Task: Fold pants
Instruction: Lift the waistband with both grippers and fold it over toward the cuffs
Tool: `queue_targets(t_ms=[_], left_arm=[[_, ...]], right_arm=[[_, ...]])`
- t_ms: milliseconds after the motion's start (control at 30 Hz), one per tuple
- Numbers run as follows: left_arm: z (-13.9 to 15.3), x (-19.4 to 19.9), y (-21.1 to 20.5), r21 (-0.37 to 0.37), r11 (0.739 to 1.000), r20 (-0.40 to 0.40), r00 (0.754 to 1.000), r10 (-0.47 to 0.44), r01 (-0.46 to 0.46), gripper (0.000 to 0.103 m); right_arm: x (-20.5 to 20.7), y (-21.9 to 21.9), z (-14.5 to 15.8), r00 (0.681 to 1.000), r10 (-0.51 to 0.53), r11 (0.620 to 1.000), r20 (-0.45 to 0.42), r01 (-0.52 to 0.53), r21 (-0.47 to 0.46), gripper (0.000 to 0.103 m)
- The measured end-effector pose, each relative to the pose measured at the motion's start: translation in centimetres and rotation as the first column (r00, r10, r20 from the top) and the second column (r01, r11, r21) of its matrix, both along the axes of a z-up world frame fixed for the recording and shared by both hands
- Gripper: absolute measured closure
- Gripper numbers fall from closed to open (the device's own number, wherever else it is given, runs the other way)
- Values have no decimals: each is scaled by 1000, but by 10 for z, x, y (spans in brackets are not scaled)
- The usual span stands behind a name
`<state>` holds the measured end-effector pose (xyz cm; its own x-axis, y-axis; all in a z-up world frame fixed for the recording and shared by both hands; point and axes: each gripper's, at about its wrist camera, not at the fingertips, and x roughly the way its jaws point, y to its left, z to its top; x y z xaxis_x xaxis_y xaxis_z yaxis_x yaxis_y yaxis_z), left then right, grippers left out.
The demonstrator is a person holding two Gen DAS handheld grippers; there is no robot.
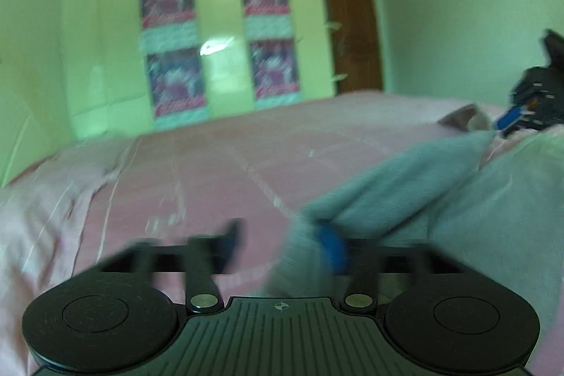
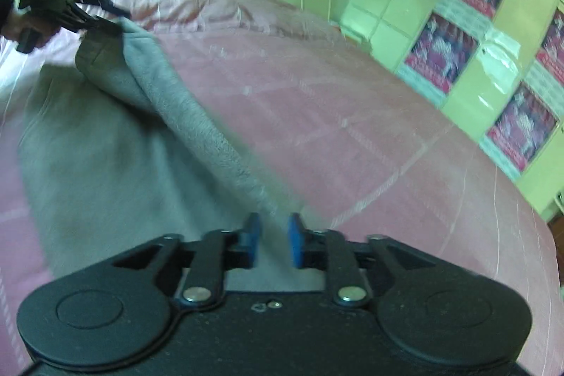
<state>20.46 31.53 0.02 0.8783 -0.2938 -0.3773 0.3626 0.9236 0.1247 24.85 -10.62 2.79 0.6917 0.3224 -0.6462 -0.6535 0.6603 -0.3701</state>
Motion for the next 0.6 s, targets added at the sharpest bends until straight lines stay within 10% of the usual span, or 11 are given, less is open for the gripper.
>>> queue_targets(t_ms=[133,233,433,600], left_arm=[[-14,-56,7,-102,978,-148,975,166,-182,6],[-10,-90,11,-195,923,-214,933,290,-332,6],[7,-105,-5,-497,748,-326,894,309,-440,6],[-3,-97,-31,-599,615,-421,855,302,-512,6]], right_arm=[[-34,-33,-13,976,-177,954,-129,202,221,87],[-39,-53,-13,934,-291,851,-207,351,390,86],[-25,-56,-10,881,-404,718,-244,471,512,84],[-25,-55,-10,856,-456,673,-242,510,536,82]])
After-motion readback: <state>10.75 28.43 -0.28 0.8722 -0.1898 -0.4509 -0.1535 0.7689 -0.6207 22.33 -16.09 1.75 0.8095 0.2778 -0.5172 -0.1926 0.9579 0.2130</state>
